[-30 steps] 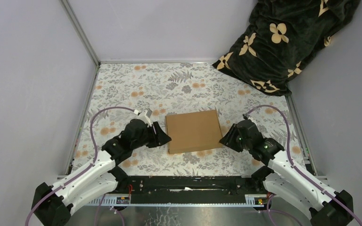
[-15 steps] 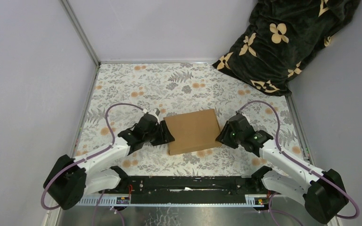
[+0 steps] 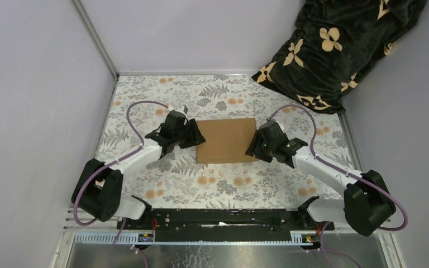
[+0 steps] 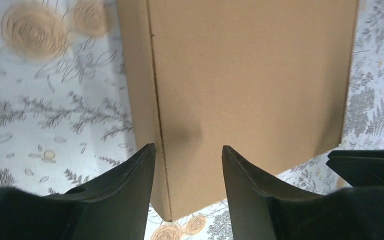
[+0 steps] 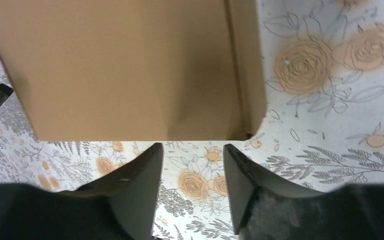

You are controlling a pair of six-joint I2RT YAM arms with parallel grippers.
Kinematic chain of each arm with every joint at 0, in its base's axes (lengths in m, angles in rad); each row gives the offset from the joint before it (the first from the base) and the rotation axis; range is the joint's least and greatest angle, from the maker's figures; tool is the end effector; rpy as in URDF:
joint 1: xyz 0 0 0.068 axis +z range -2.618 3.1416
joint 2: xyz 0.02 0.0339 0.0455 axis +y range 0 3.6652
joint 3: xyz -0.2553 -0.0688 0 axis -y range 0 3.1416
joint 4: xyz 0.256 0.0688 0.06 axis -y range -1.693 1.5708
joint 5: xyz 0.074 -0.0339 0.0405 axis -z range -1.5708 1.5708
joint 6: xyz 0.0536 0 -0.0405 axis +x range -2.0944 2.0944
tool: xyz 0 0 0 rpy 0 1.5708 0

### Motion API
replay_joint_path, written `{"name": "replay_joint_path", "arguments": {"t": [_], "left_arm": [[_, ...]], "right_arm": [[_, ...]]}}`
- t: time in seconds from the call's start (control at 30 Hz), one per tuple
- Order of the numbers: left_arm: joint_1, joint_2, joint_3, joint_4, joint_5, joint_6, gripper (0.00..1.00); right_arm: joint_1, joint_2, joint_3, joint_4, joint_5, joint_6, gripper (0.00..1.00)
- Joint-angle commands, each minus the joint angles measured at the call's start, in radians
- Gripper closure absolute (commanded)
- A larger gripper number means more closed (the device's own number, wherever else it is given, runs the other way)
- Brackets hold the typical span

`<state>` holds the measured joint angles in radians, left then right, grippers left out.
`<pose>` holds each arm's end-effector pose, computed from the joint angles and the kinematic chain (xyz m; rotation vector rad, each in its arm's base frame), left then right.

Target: Fold the paper box

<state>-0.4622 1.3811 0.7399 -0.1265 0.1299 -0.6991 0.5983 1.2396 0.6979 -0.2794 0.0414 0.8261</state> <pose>0.2694 -0.1419 0.1709 -0.2220 2.4372 -0.7029 0.2278 0.1526 0.1810 0.3022 2.4640 0.5994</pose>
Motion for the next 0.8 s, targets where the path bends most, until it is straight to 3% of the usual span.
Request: {"name": "replay_joint_path", "arguments": {"t": [0.0, 0.03, 0.07, 0.1, 0.13, 0.23, 0.4, 0.53, 0.77], "left_arm": [[0.011, -0.018, 0.121, -0.051, 0.022, 0.090, 0.40], [0.012, -0.058, 0.146, -0.095, 0.016, 0.103, 0.16], [0.012, -0.102, 0.171, -0.143, 0.001, 0.116, 0.03], [0.012, -0.141, 0.201, -0.175, -0.021, 0.131, 0.02], [0.013, -0.167, 0.243, -0.207, -0.043, 0.150, 0.01], [0.023, -0.146, 0.423, -0.294, -0.077, 0.207, 0.01], [0.080, -0.080, 0.609, -0.340, -0.169, 0.268, 0.02], [0.175, -0.126, 0.537, -0.222, -0.218, 0.289, 0.01], [0.300, -0.257, 0.151, 0.036, -0.353, 0.359, 0.01]], "right_arm": [[0.001, 0.008, 0.164, -0.021, -0.012, -0.107, 0.38], [0.001, -0.010, 0.201, -0.049, -0.011, -0.143, 0.30], [0.000, -0.026, 0.239, -0.077, 0.010, -0.176, 0.17], [0.000, -0.040, 0.287, -0.113, 0.059, -0.219, 0.04], [0.000, -0.045, 0.332, -0.140, 0.101, -0.266, 0.01], [-0.001, -0.033, 0.436, -0.150, 0.217, -0.404, 0.00], [-0.062, -0.033, 0.472, 0.041, 0.277, -0.637, 0.00], [-0.291, -0.097, 0.327, 0.255, 0.109, -0.635, 0.00], [-0.407, -0.338, -0.148, 0.671, 0.383, -0.738, 0.00]]}}
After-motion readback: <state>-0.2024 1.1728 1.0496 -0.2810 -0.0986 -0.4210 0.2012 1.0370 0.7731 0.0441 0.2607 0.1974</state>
